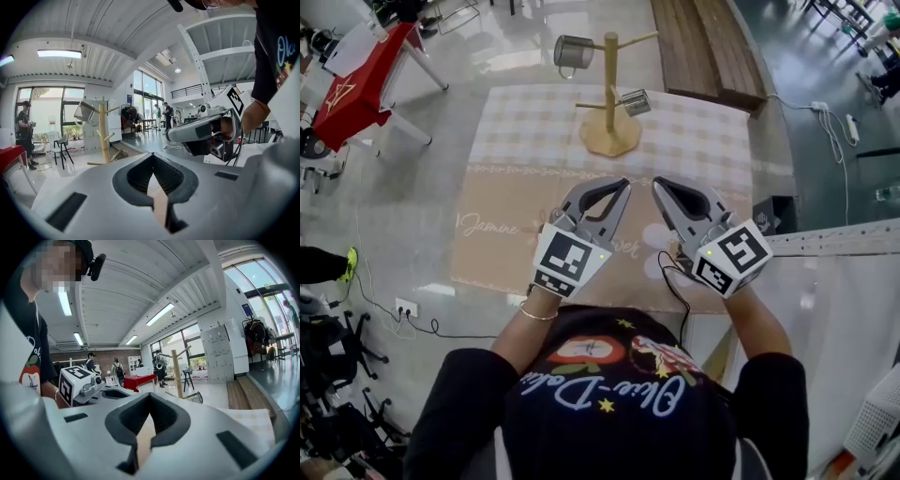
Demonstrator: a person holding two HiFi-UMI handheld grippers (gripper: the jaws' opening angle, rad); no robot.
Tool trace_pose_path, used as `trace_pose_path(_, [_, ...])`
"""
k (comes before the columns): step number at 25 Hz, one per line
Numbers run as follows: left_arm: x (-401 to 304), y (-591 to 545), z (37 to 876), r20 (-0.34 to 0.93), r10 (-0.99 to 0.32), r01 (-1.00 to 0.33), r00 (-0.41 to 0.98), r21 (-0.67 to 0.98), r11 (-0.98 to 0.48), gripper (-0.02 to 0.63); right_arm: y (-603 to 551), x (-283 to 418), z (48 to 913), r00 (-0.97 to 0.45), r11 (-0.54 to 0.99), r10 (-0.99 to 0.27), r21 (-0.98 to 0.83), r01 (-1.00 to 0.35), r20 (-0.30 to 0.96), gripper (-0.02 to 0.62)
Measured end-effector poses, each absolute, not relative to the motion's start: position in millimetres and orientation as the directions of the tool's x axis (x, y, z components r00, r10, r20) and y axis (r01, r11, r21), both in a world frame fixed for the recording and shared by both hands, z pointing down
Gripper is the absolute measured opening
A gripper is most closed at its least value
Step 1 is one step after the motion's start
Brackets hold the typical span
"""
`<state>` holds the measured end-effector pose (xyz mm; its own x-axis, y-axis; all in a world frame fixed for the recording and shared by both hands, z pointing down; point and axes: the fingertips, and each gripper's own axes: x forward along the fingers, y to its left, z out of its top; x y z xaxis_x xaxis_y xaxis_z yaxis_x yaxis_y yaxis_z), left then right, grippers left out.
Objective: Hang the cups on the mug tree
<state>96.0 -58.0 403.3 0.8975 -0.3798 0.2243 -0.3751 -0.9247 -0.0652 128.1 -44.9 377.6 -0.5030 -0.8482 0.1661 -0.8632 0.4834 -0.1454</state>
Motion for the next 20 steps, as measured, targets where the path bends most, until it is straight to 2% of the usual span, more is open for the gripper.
trace_pose_path(9, [84,-67,398,0.217,-0.383,-0.381,0.898,-0.05,-0.923,0.008,-49,119,374,-0.513,0.501,-0.833,-0.114,-0.858,0.204,0.006])
trace_pose_path(20, [82,-62,401,0.211,-0.31,-0.318,0.927,0.004,-0.948,0.008,-50,113,384,-0.494,0.483,-0.84,-0.107,-0.869,0.225,0.006])
